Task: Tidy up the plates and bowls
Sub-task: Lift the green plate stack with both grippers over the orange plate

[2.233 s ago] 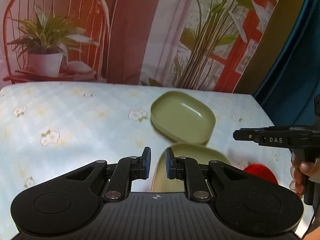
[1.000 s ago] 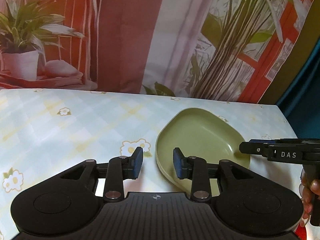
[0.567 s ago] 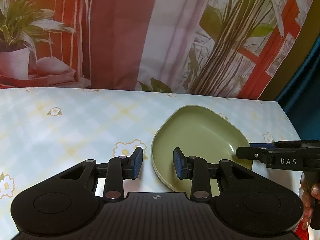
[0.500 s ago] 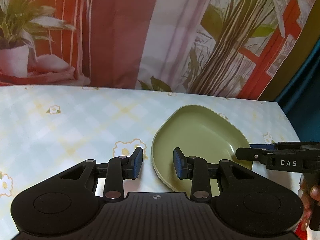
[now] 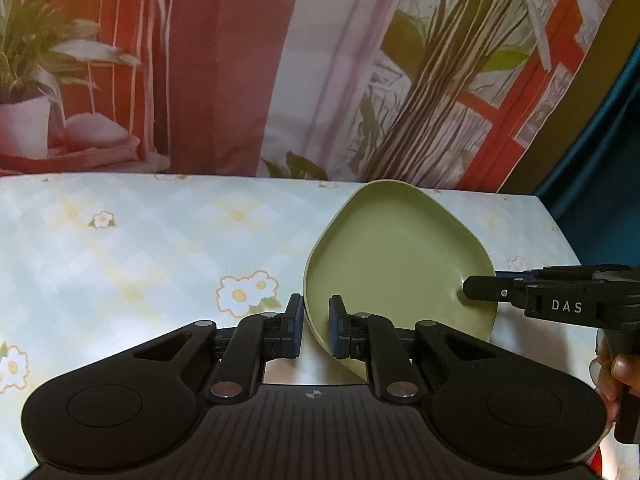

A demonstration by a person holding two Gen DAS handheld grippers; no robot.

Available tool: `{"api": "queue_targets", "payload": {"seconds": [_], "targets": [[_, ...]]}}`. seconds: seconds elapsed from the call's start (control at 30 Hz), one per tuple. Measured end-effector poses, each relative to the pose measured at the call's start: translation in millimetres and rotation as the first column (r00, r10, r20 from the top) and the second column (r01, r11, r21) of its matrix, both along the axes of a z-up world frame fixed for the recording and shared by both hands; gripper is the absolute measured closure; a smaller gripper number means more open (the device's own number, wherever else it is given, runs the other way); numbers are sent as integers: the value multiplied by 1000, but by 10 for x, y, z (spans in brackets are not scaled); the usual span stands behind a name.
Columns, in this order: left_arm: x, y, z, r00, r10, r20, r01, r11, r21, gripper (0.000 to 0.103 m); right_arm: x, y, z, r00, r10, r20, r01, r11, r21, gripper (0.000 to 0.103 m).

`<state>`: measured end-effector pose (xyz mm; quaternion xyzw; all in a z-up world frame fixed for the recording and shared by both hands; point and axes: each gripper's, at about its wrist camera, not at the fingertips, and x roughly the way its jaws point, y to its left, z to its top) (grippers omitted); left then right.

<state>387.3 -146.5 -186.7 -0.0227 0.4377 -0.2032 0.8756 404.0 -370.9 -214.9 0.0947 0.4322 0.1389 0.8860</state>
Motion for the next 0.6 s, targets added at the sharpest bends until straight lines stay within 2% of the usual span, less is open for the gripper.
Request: {"api": "queue_targets", "payload": {"seconds": [0.23,0.6], "targets": [[-180,7,240,999,-9,42,9,1000,-3,89,-126,-38,203,999,-6,36,6,1000,11,90],[-684,101,554,996,-30,86,30,1000,6,88,-546,-1,600,996,9,94,-8,1000,-9,90]]}}
